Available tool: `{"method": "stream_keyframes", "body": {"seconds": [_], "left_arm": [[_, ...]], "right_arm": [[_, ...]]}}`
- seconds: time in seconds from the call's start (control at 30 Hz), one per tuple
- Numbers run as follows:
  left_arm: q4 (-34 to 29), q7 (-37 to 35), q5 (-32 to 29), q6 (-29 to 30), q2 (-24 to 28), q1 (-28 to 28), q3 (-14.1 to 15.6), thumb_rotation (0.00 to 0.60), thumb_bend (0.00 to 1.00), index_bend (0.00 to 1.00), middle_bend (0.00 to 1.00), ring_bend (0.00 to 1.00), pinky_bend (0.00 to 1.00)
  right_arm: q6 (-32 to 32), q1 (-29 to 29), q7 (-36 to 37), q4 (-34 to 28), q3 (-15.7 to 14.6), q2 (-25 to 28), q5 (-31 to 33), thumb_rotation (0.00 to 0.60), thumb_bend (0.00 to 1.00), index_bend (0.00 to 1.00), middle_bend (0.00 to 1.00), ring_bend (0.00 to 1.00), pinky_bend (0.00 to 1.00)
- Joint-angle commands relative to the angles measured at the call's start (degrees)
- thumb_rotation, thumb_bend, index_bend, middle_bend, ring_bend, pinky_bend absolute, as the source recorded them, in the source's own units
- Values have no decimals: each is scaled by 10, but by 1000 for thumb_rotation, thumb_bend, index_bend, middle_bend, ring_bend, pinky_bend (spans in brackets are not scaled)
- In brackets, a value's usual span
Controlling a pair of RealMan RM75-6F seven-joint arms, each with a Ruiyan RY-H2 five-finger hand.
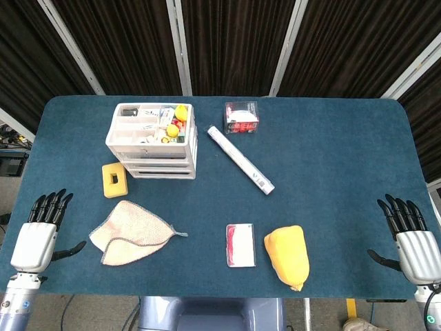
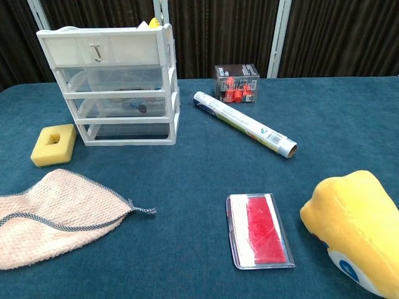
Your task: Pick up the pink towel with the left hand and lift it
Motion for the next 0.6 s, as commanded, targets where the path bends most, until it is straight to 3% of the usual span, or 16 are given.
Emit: {"method": "stream_keyframes", "body": {"seconds": [0.03, 0.6], "left_arm": [[-1, -1, 1, -1, 2, -1, 1, 535, 1, 0, 0, 0, 0], [-1, 5, -2, -12, 6, -3, 4, 535, 0, 0, 0, 0, 0]], "right_arm": [[0, 0, -1, 0, 0, 0, 0, 600, 11, 23, 0, 0, 0], [-5, 1, -5, -5, -1, 1, 5, 600, 11, 23, 0, 0, 0]]}}
